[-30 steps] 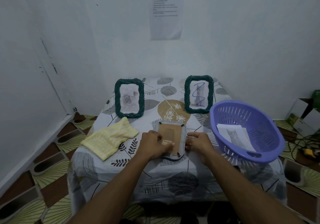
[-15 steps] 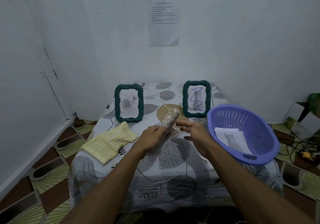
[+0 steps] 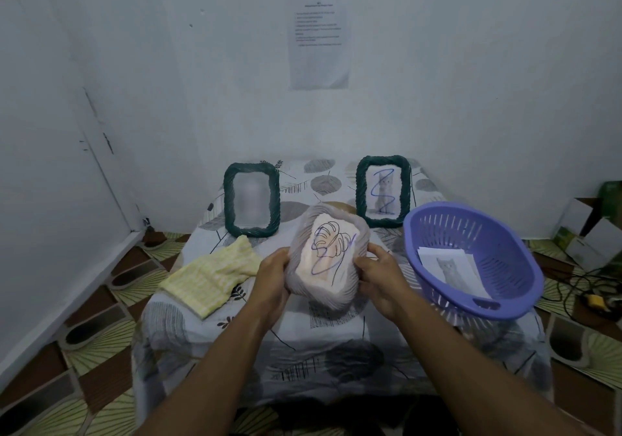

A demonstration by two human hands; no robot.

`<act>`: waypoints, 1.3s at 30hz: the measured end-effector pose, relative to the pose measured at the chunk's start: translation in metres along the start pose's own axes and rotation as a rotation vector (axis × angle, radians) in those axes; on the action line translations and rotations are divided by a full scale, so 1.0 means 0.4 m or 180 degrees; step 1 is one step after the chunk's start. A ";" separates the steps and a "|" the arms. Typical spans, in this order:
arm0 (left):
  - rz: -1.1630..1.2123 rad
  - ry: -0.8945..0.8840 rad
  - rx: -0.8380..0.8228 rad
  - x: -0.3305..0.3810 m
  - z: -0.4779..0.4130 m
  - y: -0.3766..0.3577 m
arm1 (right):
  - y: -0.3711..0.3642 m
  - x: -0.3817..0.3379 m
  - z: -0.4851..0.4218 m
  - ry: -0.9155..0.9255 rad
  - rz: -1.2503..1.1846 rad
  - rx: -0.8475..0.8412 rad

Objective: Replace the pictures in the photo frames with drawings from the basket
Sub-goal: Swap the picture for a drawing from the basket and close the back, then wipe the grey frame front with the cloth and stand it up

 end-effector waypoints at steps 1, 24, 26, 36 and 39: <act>-0.0690 -0.0177 0.0021 0.002 -0.010 0.017 | 0.006 -0.001 -0.004 0.0039 0.0032 0.0035; -0.2221 -0.1579 0.0628 0.111 -0.027 0.120 | -0.011 0.046 -0.056 0.0447 0.0279 -0.0211; -0.2548 -0.1846 0.0308 0.116 -0.011 0.050 | -0.018 0.037 -0.047 0.0495 0.0315 -0.0182; -0.3907 -0.2714 0.0039 -0.026 0.011 -0.067 | -0.005 -0.009 -0.009 0.0525 0.0080 -0.0321; -0.4095 -0.2532 0.0024 -0.024 0.010 -0.076 | -0.013 -0.013 0.000 0.0575 -0.0083 -0.0368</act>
Point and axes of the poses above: each hand's wrist, its own z-axis away from the middle knuckle, its own y-axis out of the back of the hand, x = y × z, the point moved 7 cm from there along -z, towards the middle knuckle, and after that the axes turned 10 degrees about -z, right-handed, at the moved point
